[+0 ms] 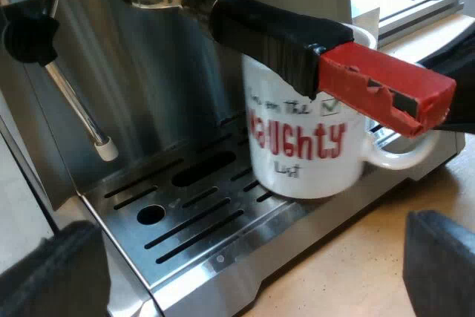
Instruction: Place mug into machine
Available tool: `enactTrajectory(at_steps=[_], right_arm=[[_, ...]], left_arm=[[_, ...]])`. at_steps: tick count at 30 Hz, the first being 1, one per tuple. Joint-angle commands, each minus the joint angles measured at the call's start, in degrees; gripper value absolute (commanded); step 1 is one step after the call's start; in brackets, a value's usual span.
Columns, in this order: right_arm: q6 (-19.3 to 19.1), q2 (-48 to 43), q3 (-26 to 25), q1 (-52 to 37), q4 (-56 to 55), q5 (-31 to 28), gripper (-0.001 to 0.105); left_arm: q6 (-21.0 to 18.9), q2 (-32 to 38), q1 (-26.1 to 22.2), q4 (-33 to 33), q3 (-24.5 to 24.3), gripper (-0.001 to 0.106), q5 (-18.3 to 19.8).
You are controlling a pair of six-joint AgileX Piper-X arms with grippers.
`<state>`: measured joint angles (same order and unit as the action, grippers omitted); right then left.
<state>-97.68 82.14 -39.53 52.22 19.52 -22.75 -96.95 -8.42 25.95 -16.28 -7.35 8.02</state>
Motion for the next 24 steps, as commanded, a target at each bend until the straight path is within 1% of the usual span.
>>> enactTrajectory(at_steps=[1, 2, 4, 5, 6, 7, 8, 9, 11, 13, 16, 19, 21, 24], right_arm=[[-0.3, 0.9, -1.8, 0.0, 3.9, -1.0, 0.0], [-0.3, 1.6, -2.1, 0.0, 3.9, -0.5, 0.0], [-1.8, 2.7, -2.9, 0.0, 3.8, 0.5, 0.0], [-4.1, 3.6, -3.6, 0.0, 3.8, 1.4, 0.004], [-4.1, 3.7, -3.7, 0.0, 3.8, 1.6, 0.005], [-4.7, 4.4, -4.5, 0.0, 3.8, 2.9, 0.017], [-4.7, 4.8, -4.8, 0.0, 3.8, 3.4, 0.026], [-4.7, 4.9, -5.0, 0.0, 3.8, 3.5, 0.031], [-4.7, 5.0, -5.3, 0.0, 3.8, 2.8, 0.047], [-4.6, 4.9, -5.3, 0.0, 3.8, 0.0, 0.051], [-4.1, 4.2, -5.3, 0.0, 3.1, -0.6, 0.051], [-3.7, 2.4, -4.5, 0.2, 2.1, 0.6, 0.051], [-3.7, 1.1, -3.3, 0.2, 2.4, 0.8, 0.051], [-3.7, -1.1, 0.2, 0.2, 4.5, 0.8, 0.051]], left_arm=[[-0.5, -0.1, 0.2, 0.8, -0.1, 0.081, -0.8], [-0.5, -0.1, 0.2, 0.8, -0.1, 0.081, -0.8], [-0.5, -0.1, 0.2, 1.0, -0.1, 0.081, -0.8], [-0.5, -0.1, 0.2, 1.0, -0.1, 0.081, -0.8], [-0.5, -0.1, 0.2, 1.0, -0.1, 0.081, -0.8], [-0.5, -0.1, 0.2, 1.0, -0.1, 0.081, -0.8], [-0.5, -0.1, 0.2, 1.0, -0.1, 0.081, -0.8], [-0.5, -0.1, 0.2, 1.0, -0.1, 0.081, -0.8], [-0.5, -0.1, 0.2, 1.0, -0.1, 0.081, -0.8], [-0.5, -0.1, 0.2, 1.0, -0.1, 0.081, -0.8], [-0.5, -0.1, 0.2, 1.0, -0.1, 0.081, -0.8], [-0.5, -0.1, 0.2, 1.0, -0.1, 0.081, -0.8], [-0.5, -0.1, 0.2, 1.0, -0.1, 0.081, -0.8], [-0.5, -0.1, 0.2, 1.1, -0.1, 0.081, -0.8]])
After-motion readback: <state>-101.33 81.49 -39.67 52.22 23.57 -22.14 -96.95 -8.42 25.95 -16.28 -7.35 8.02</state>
